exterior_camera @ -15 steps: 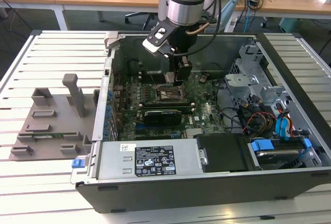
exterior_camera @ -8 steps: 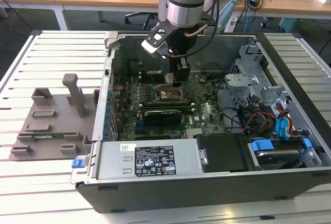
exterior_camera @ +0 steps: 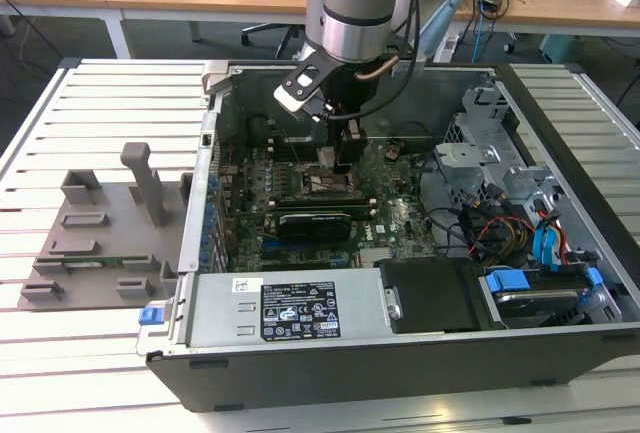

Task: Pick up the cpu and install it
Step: 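Place the cpu into insertion slot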

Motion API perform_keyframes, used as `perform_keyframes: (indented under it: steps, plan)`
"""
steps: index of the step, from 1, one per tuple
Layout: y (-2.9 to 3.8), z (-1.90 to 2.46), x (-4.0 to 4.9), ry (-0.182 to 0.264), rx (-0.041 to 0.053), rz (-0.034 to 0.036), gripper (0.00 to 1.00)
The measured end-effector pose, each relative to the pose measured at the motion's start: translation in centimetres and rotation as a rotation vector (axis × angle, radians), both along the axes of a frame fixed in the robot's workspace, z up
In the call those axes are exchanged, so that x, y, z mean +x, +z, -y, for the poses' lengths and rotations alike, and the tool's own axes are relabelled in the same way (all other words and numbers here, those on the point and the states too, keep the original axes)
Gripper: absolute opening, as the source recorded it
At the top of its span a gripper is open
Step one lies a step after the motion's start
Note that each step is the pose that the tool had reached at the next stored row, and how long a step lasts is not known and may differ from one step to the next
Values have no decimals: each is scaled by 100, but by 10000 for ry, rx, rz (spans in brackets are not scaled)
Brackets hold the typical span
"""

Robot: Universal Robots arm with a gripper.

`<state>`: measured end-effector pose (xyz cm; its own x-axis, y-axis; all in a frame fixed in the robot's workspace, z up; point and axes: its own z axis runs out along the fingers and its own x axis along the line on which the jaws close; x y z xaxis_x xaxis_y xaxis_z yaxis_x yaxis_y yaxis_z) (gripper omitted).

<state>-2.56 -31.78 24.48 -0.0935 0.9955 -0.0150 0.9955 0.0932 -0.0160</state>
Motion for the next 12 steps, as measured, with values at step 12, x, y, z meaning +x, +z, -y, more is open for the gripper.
perform_keyframes:
  steps: [12]
  plan:
    - [-118, -19, -87, -252, 0, 1, 55]
